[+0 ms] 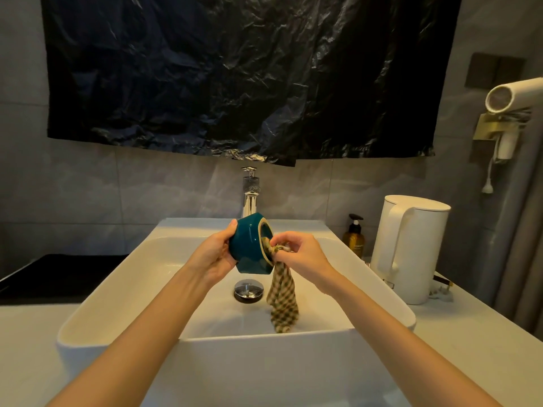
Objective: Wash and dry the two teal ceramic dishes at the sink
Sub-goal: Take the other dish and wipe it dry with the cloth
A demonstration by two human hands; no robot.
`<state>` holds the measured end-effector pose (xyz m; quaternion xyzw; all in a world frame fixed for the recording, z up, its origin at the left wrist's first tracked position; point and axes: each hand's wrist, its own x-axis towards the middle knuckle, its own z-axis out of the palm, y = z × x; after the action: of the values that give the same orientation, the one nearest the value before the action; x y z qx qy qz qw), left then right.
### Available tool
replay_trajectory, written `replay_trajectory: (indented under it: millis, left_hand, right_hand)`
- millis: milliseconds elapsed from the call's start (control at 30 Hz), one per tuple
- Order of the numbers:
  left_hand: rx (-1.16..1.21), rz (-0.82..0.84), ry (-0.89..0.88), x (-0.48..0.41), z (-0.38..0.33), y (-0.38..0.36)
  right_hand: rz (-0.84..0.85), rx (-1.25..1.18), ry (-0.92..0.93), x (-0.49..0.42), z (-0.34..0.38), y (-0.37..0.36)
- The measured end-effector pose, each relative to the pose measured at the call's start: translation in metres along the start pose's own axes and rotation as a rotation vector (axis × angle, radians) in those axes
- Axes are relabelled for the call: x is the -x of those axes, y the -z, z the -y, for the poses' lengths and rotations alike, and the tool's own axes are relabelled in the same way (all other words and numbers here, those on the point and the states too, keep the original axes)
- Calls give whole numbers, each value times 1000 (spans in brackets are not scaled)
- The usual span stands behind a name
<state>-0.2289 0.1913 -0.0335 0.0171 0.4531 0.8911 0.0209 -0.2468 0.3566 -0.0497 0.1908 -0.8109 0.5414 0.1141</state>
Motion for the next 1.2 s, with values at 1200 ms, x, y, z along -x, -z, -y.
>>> replay_trajectory:
  millis: [1200]
  left_hand:
    - [-771,554,-185,82,32,-113]
  right_hand:
    - [-136,717,-166,124,-11,187]
